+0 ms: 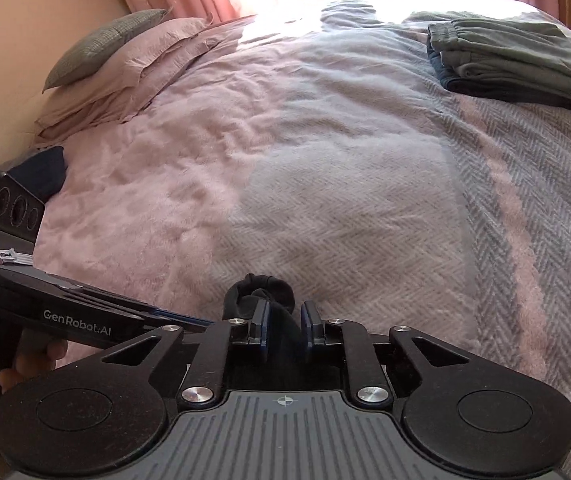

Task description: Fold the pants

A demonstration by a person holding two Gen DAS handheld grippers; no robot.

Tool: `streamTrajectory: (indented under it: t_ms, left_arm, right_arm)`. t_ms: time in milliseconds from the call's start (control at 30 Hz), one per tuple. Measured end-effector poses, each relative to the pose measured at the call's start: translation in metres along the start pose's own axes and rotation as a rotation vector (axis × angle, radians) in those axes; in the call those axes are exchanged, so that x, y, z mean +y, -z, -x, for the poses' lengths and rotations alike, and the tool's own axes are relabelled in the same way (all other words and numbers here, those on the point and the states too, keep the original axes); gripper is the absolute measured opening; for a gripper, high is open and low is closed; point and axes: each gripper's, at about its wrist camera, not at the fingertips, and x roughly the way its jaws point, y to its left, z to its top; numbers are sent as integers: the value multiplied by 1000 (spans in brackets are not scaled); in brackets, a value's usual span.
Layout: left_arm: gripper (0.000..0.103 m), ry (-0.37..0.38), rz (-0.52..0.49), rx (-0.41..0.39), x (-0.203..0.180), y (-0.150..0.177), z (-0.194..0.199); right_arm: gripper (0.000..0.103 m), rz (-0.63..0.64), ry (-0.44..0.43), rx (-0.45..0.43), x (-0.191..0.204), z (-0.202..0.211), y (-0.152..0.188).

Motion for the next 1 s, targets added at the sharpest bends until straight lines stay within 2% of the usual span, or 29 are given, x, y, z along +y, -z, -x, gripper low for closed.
streamTrajectory:
  t_ms: [33, 100, 233, 300, 367, 400, 433, 467, 533, 633, 667, 733, 800, 867, 900, 967, 1000]
  left_arm:
    - [12, 3, -13, 0, 1, -1, 0]
    - [7, 4, -23, -5, 1, -2, 1]
    - [2, 15, -35, -40, 0, 2, 5]
    - [0, 16, -37, -64, -1, 5, 9]
    - [0, -34, -44, -53, -1, 6, 7]
    - [0, -54, -56, -53, 1, 7, 7]
    - [0, -69, -68, -54, 2, 8, 10]
    - [0, -72, -87, -57, 2, 9, 13]
    - [0, -102, -109, -73, -5, 10, 20]
    - [0, -164, -133, -138, -17, 10, 36]
    - [0, -188, -167, -159, -25, 11, 43]
    - [0, -172, -254, -179, -44, 13, 52]
    - [0, -100, -316, -145, -61, 15, 49]
    - [4, -70, -411, -85, -77, 20, 25]
    - [6, -83, -457, -57, -80, 22, 9]
    - [4, -154, -498, -25, -74, 21, -25]
    - [3, -169, -502, -14, -69, 18, -35]
  right_arm:
    - [13, 12, -3, -7, 2, 0, 2]
    - [0, 34, -9, -32, 4, 2, 5]
    - [0, 65, 14, -106, 12, 14, 9]
    - [0, -1, 100, -141, 5, 13, 10]
    - [0, -175, 201, -112, -16, 0, 17]
    - [0, -219, 279, -90, -25, -4, 21]
    - [0, -252, 278, -69, -34, -5, 23]
    - [0, -308, 242, -58, -43, 0, 24]
    - [0, -328, 226, -141, -46, 29, 26]
    - [1, -291, 369, -176, -38, 72, 29]
    - [5, -291, 410, -180, -34, 86, 35]
    - [12, -269, 433, -190, -21, 110, 51]
    - [19, -231, 427, -177, -10, 125, 67]
    - [22, -173, 423, -146, 1, 122, 82]
    - [22, -154, 441, -119, 2, 114, 86]
    - [22, -139, 517, -60, -11, 89, 94]
    - [22, -143, 533, -78, -23, 84, 99]
